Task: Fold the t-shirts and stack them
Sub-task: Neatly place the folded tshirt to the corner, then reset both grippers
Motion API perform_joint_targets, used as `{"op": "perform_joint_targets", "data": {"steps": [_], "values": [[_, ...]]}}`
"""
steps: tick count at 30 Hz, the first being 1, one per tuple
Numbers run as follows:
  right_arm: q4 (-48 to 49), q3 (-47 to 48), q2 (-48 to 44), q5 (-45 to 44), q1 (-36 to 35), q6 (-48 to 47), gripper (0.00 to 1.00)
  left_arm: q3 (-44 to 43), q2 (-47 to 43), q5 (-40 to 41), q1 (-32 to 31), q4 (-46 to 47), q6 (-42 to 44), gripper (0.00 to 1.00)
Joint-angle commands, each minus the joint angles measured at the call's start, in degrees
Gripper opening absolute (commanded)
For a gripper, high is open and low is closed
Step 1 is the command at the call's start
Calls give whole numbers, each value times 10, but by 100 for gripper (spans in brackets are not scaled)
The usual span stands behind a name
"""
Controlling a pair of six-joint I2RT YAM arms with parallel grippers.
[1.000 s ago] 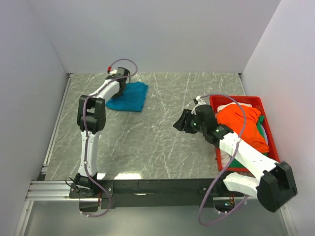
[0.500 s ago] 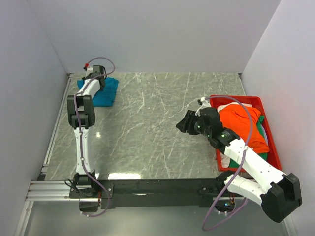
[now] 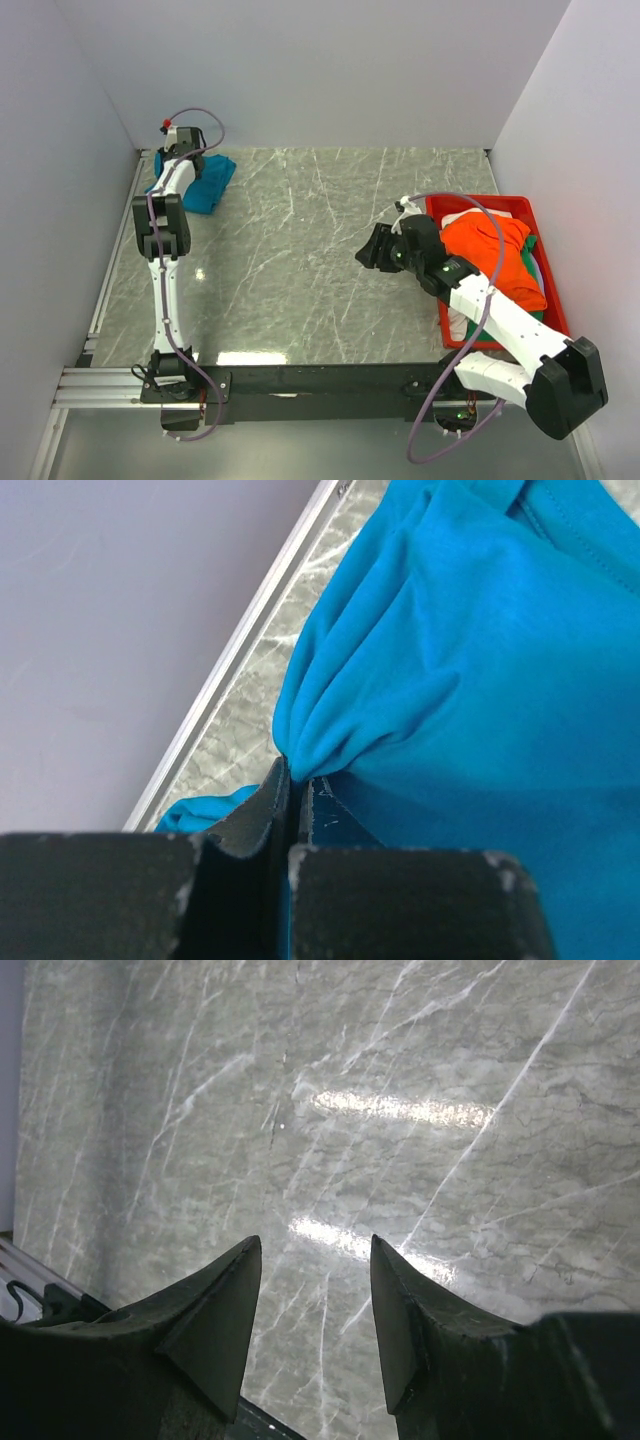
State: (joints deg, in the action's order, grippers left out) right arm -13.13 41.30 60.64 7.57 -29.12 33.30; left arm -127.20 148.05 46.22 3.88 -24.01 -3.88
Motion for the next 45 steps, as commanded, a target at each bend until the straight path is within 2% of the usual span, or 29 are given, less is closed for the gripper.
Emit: {"op": "perform_joint_targets", "data": {"steps": [1, 7, 8, 9, 12, 14, 15, 16, 19, 22, 24, 29, 31, 34, 39, 45], "values": [[14, 37, 11, -6, -3, -13, 54, -38, -1, -14, 15, 27, -5, 1], [20, 47, 28, -2, -2, -16, 55, -35, -15, -31, 31, 17, -29, 6], [21, 48, 31, -1, -3, -17, 55, -31, -21, -32, 32, 19, -31, 11], [18, 50, 33, -1, -3, -17, 55, -26, -25, -34, 32, 22, -35, 28], [16, 54, 33, -5, -3, -20, 54, -27, -36, -53, 32, 16, -52, 52], [13, 59, 33, -10, -3, -24, 55, -24, -57, -52, 32, 13, -67, 63], [8, 62, 33, -12, -2, -25, 55, -24, -64, -53, 32, 12, -82, 79], [6, 63, 31, -13, -2, -25, 55, -25, -82, -53, 31, 8, -90, 82], [2, 70, 24, -17, -3, -26, 57, -17, -137, -71, 25, -16, -126, 87], [-6, 77, 21, -27, -2, -19, 59, 47, -222, -117, 12, -23, -184, 90], [-13, 89, 18, -23, -2, -17, 62, 121, -268, -166, 0, -14, -226, 97], [-51, 120, 31, -22, -2, -17, 66, 311, -425, -270, -35, 4, -320, 99], [-48, 118, 27, -32, -1, -17, 68, 372, -497, -303, -83, 24, -336, 99], [-39, 102, 18, -49, 4, -13, 73, 509, -582, -299, -167, 54, -360, 99], [-56, 97, -8, -50, 14, -12, 75, 605, -661, -280, -306, 60, -368, 99], [-50, 55, -59, -70, 14, -11, 76, 730, -762, -293, -414, 91, -363, 100]]}}
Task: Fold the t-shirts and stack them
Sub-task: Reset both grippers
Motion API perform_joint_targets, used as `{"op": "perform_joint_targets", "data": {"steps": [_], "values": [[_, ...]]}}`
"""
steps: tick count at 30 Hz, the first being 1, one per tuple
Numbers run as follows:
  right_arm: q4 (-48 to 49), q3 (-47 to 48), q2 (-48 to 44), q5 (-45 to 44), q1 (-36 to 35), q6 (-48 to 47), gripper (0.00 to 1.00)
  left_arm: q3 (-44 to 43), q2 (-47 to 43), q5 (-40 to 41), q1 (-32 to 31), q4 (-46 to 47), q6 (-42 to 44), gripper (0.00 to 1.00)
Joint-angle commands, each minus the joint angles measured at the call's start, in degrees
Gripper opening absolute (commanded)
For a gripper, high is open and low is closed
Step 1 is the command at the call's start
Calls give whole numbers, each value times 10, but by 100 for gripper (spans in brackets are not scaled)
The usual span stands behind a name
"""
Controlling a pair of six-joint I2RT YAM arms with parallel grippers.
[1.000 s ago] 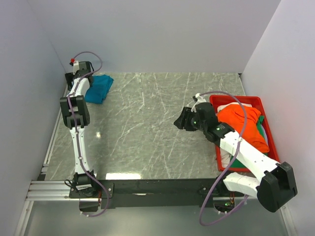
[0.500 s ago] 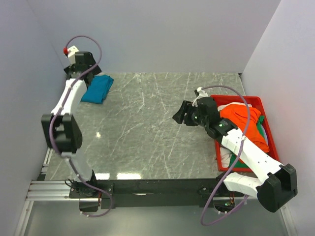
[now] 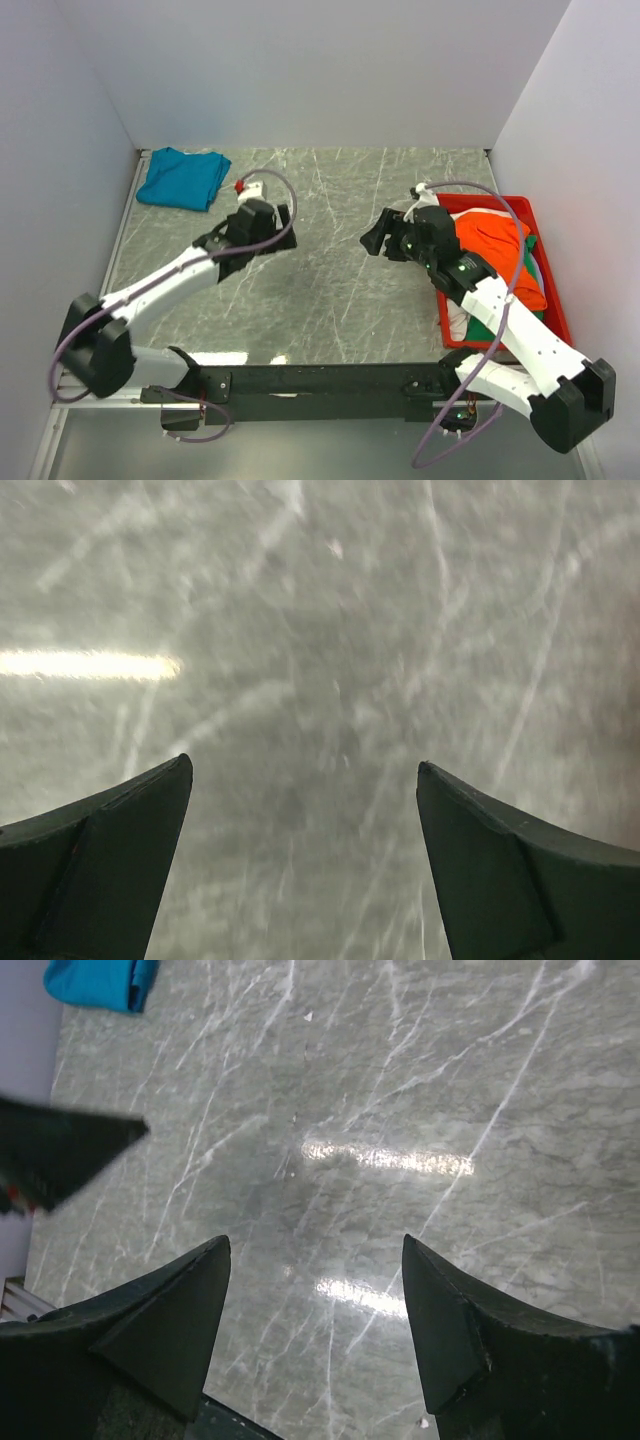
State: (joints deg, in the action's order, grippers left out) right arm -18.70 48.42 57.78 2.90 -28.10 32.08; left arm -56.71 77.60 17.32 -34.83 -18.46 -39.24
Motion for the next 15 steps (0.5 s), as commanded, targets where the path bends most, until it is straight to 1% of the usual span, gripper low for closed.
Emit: {"op": "perform_joint_targets", "data": {"steps": [1, 3, 4, 6, 7, 15], "values": [[8, -27, -42, -24, 4, 5, 76, 51, -86, -8, -35, 40, -8, 100], [15, -37, -51, -25, 3, 8, 76, 81, -118, -29, -45, 68, -12, 99], [16, -45, -58, -28, 4, 10, 76, 110, -150, -41, -45, 81, -12, 99], [15, -49, -65, -41, 3, 11, 76, 129, -173, -54, -45, 99, -14, 99], [13, -53, -67, -45, 4, 11, 76, 134, -181, -54, -45, 94, -13, 99], [-6, -54, -79, -57, 3, 10, 76, 133, -188, -84, -45, 96, 4, 99]]}}
